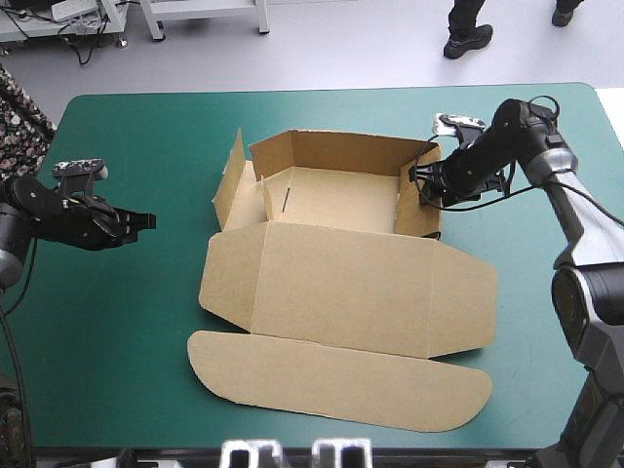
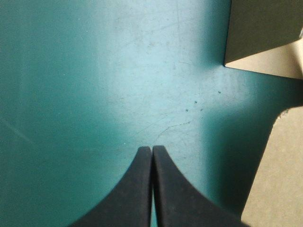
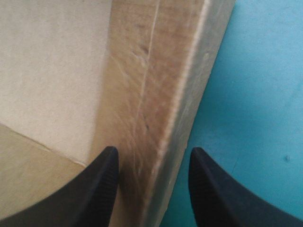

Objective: Fold the box

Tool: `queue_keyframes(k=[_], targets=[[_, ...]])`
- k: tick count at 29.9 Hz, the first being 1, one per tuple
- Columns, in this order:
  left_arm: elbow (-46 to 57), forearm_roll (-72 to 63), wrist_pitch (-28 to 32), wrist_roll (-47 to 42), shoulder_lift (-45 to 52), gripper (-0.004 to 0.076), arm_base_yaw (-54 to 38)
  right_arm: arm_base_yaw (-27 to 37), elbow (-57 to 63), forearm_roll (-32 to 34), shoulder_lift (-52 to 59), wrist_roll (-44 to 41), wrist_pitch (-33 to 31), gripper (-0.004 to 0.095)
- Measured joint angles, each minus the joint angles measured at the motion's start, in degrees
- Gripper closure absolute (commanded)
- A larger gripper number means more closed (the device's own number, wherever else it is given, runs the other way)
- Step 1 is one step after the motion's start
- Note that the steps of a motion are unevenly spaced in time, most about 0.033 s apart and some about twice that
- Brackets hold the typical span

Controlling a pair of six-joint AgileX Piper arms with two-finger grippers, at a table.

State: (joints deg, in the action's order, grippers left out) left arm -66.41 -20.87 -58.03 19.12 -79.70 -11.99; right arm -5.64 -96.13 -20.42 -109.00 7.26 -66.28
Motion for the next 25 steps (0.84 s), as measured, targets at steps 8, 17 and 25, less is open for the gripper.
queue_keyframes(k=[8, 17, 25], targets=[[0.00, -0.45, 1.49, 0.01, 0.00, 0.0734, 0.00, 0.18, 0.00, -2.63, -5.07, 2.24, 2.75, 0.0923], [0.00, -12.46, 5.20, 3.13, 0.00, 0.0734, -6.55, 0.17, -6.19, -5.56, -4.46, 4.09, -0.88, 0.0923], [0.00, -31.54, 0.59, 14.41, -1.02, 0.0734, -17.49, 1.00, -15.28, -6.33, 2.56, 3.67, -4.43, 0.0923]])
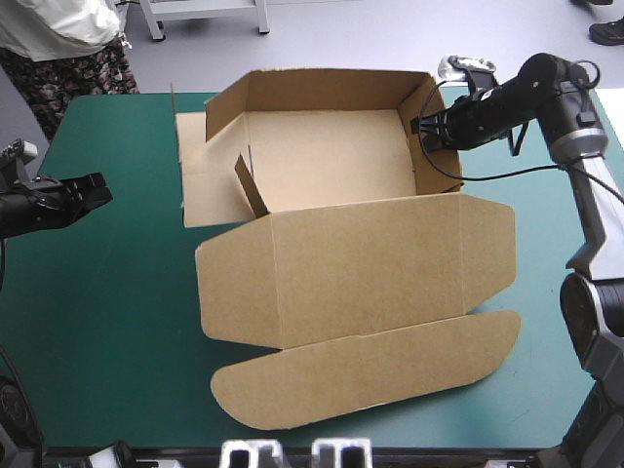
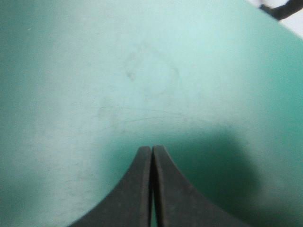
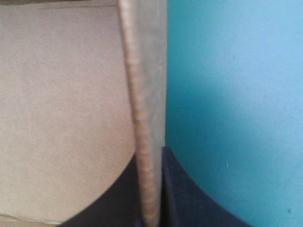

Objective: Fold the box

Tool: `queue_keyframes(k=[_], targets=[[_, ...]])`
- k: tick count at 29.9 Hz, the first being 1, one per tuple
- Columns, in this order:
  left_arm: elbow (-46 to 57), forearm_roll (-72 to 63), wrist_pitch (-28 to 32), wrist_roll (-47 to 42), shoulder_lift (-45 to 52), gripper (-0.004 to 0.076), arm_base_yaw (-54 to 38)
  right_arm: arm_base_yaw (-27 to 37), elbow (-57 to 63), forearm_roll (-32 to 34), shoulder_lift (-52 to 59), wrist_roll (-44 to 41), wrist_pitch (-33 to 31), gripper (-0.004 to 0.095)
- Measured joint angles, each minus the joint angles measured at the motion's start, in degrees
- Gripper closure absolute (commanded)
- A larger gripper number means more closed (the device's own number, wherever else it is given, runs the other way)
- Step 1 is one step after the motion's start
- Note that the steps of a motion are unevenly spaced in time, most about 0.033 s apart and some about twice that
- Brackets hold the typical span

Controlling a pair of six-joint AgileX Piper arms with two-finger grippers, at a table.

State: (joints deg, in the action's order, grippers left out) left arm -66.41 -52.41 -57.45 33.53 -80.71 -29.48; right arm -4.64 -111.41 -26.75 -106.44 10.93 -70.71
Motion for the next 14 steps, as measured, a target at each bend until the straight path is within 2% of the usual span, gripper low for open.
queue_keyframes(k=[8, 14], targets=[[0.06, -19.56, -10.20, 8.93, -2.66, 0.0734, -0.55, 0.13, -2.09, -0.48, 7.08, -0.03, -0.60, 0.0923], [0.06, -27.81, -11.14, 10.68, -2.14, 0.0734, 1.82, 0.08, -2.10, -0.97, 8.02, -0.02, -0.60, 0.0922]])
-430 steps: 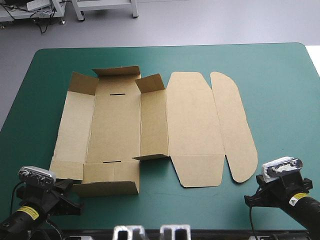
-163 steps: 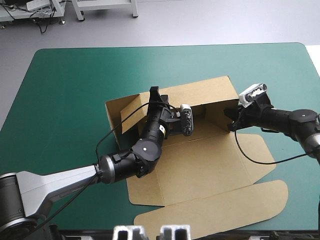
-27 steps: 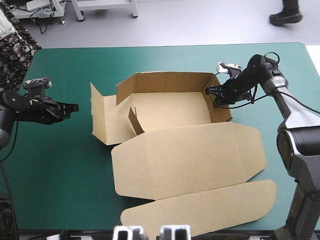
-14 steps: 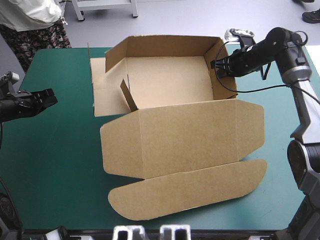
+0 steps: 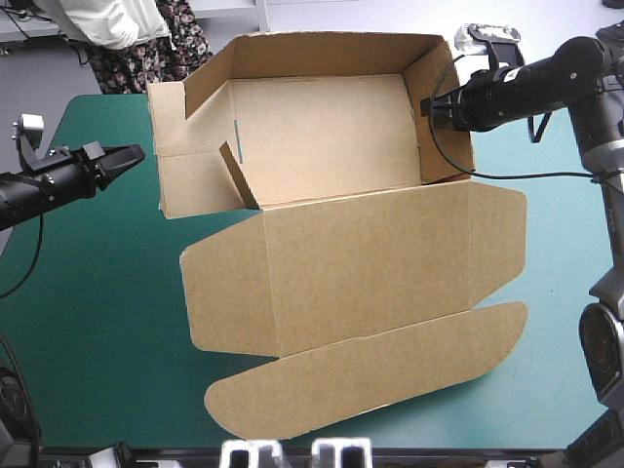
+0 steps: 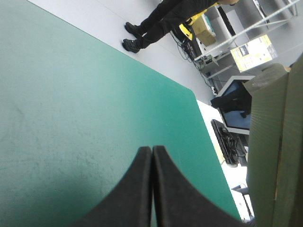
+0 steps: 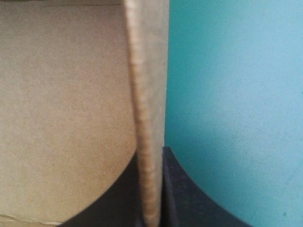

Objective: Fold the box

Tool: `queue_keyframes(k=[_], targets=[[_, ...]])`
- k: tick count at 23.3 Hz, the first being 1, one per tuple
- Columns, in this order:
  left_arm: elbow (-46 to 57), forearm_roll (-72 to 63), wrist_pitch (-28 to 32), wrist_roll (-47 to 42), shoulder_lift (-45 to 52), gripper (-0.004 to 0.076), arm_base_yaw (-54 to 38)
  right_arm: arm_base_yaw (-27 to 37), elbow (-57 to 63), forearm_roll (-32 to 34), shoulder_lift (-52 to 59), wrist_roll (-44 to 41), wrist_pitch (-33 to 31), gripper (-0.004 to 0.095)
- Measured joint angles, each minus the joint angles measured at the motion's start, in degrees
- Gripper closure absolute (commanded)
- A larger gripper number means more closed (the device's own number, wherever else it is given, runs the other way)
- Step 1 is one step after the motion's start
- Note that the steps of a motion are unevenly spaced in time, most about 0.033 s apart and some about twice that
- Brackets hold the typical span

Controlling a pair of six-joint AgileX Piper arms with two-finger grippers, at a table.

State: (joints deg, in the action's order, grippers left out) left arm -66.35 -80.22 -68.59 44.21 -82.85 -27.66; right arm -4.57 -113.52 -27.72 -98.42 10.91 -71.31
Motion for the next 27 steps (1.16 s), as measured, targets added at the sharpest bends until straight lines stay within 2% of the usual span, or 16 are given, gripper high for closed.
queue_keyframes(k=[11, 16, 18, 23, 27], targets=[[0.00, -0.38, -0.40, -0.01, 0.63, 0.0734, 8.71, -4.84, 0.00, 2.81, 0.00, 0.19, 0.49, 0.0922], [0.00, 1.07, -0.43, -0.05, 0.97, 0.0734, 9.87, -5.65, 0.00, 7.30, 0.00, -1.69, 2.50, 0.0922], [0.00, 2.19, -0.38, -0.71, 2.07, 0.0734, 9.87, -5.65, 0.14, 9.07, 0.00, -2.56, 4.02, 0.0922], [0.00, 2.63, -0.38, -1.35, 3.96, 0.0734, 10.01, -5.70, 3.25, 7.93, 0.00, -2.61, 7.96, 0.0922], [0.00, 3.21, -0.42, -1.59, 4.62, 0.0734, 12.57, -7.80, 7.61, 7.64, -0.06, -2.55, 13.41, 0.0922]])
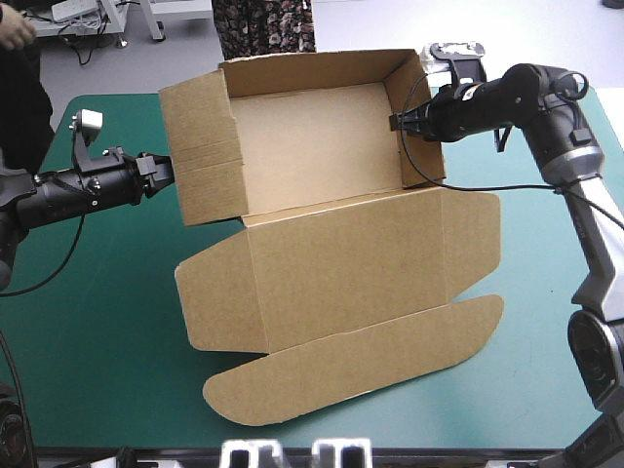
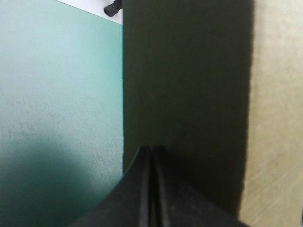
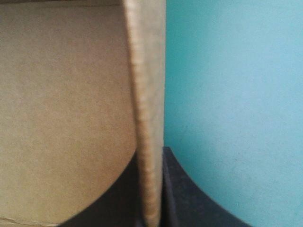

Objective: Fold the box

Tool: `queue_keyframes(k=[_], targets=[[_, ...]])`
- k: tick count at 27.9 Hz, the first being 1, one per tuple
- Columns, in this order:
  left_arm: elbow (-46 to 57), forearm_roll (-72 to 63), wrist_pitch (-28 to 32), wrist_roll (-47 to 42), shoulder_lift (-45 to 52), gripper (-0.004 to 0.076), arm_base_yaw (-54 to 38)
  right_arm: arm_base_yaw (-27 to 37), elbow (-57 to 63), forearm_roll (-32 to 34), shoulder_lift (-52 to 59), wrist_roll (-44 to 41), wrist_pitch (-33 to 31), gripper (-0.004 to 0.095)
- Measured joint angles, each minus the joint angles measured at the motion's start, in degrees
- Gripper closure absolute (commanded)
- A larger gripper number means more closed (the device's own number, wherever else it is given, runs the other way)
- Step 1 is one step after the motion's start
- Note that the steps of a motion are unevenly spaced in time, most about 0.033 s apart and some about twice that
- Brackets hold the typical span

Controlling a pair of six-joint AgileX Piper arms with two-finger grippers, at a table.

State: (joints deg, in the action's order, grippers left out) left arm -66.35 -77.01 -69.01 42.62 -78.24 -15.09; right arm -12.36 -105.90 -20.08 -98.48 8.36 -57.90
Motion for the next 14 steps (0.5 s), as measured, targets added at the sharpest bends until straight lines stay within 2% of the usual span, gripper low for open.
queue_keyframes(k=[3, 9, 11, 14], targets=[[-0.05, 0.34, -0.12, 0.06, 0.88, 0.0734, 1.23, -1.23, 1.05, -0.38, 0.00, 0.00, 2.40, 0.0922], [-0.05, 0.67, -0.15, 0.11, 1.07, 0.0720, 2.16, -1.78, 1.23, -0.25, 0.00, 0.00, 3.03, 0.0922], [-0.05, 0.73, -0.20, 1.06, 1.07, 0.0680, 2.52, -2.13, 1.23, -0.08, -0.16, 0.00, 3.23, 0.0922], [-0.05, 0.73, -0.19, 2.47, 1.07, 0.0567, 2.75, -2.53, 1.23, 0.48, -0.49, 0.00, 3.28, 0.0922]])
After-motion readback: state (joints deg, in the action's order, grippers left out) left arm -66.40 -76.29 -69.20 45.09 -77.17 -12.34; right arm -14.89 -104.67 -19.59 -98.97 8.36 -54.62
